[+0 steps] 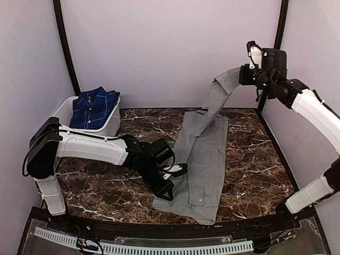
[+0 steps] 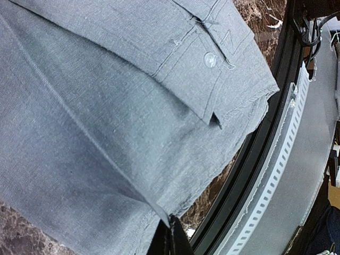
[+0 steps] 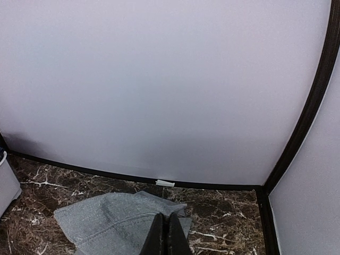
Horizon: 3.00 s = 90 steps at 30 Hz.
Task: Fold and stack the long sleeve shirts
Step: Fold the 1/3-folded shirt at the center of the board, then place the sleeve at the center of the board, then adjust the sleeve of the square-folded shirt.
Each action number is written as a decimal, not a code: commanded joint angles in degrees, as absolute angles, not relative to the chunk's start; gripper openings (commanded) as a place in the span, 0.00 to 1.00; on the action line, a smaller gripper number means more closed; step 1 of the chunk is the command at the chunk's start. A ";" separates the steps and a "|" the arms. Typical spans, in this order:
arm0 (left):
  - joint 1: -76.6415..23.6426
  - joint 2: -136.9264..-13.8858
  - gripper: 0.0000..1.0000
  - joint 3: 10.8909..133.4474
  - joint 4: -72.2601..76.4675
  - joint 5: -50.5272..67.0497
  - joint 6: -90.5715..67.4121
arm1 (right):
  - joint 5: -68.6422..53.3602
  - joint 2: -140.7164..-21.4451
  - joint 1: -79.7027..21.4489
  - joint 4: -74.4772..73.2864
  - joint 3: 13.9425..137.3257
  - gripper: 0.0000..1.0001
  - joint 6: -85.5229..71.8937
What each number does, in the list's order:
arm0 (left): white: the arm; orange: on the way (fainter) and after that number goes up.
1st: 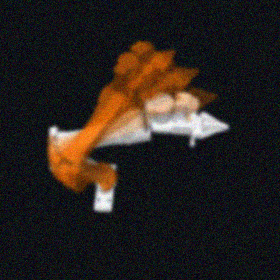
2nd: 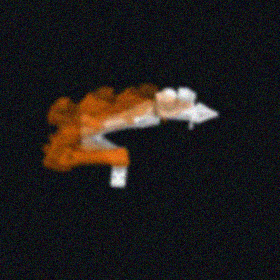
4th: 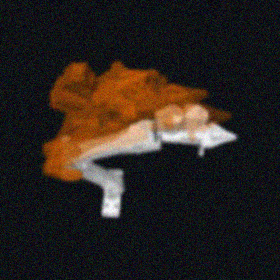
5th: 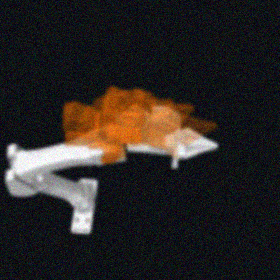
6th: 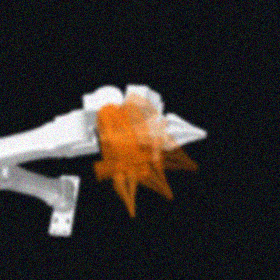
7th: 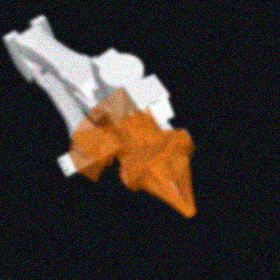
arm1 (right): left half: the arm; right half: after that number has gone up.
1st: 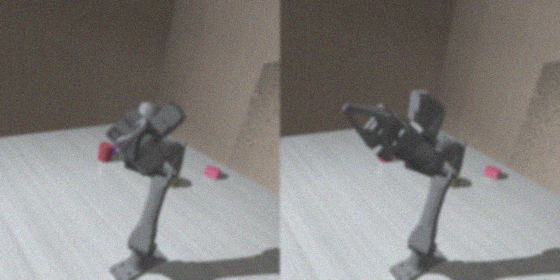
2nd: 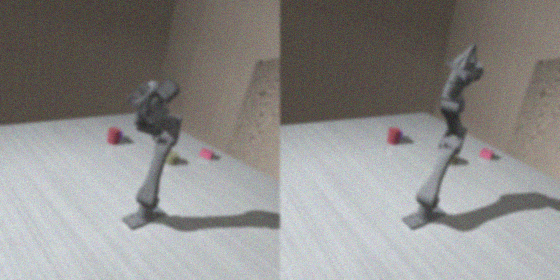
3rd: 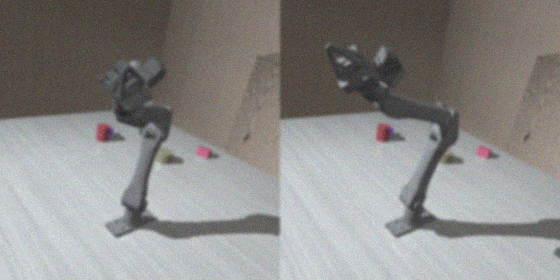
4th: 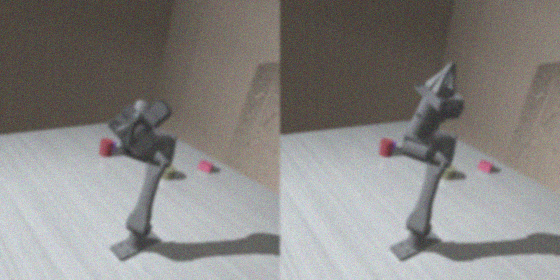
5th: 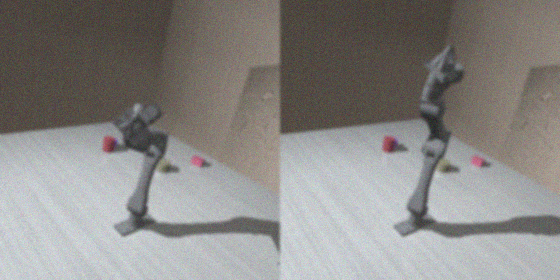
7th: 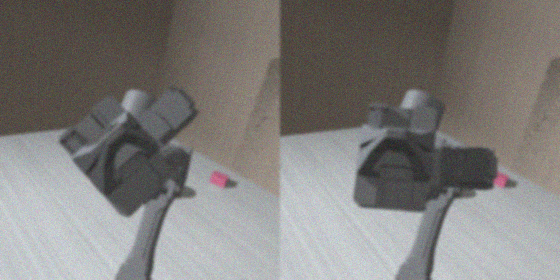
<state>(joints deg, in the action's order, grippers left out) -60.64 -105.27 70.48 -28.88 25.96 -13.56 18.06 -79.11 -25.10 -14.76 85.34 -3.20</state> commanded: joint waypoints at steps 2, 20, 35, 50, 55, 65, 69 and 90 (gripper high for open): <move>-61.41 -106.33 0.02 72.12 -30.66 28.55 -11.93 | 17.66 -78.17 -24.96 -13.55 83.46 0.00 -2.38; -57.06 -100.83 0.41 73.09 -24.52 29.24 -18.26 | -13.85 -76.57 -25.17 -15.38 76.37 0.00 -0.36; -48.00 -96.47 0.38 67.35 -16.48 20.17 -28.37 | -22.01 -94.66 -38.89 -19.04 74.99 0.00 -2.11; -47.90 -96.45 0.48 66.15 -10.98 13.90 -28.48 | -25.83 -112.89 -42.72 -20.32 89.50 0.22 -16.42; -47.86 -94.72 0.56 63.09 -7.36 9.64 -30.81 | -28.36 -115.41 -43.62 -15.94 90.80 0.28 -22.48; -47.06 -95.32 0.62 60.84 -6.63 1.01 -35.97 | -13.81 -106.64 -43.62 -16.21 84.71 0.33 -22.27; -46.03 -96.11 0.62 60.07 -3.53 2.80 -36.32 | -9.51 -101.47 -43.64 -14.73 77.74 0.33 -22.75; -41.46 -112.13 0.53 71.20 -5.28 9.67 -47.33 | 13.04 -70.05 -43.42 -1.76 51.53 0.36 -26.61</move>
<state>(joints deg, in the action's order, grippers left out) -41.15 -110.85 68.60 -4.36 6.87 -45.15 8.40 -72.75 -43.44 -4.58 53.19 -25.89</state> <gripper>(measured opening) 0.534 0.353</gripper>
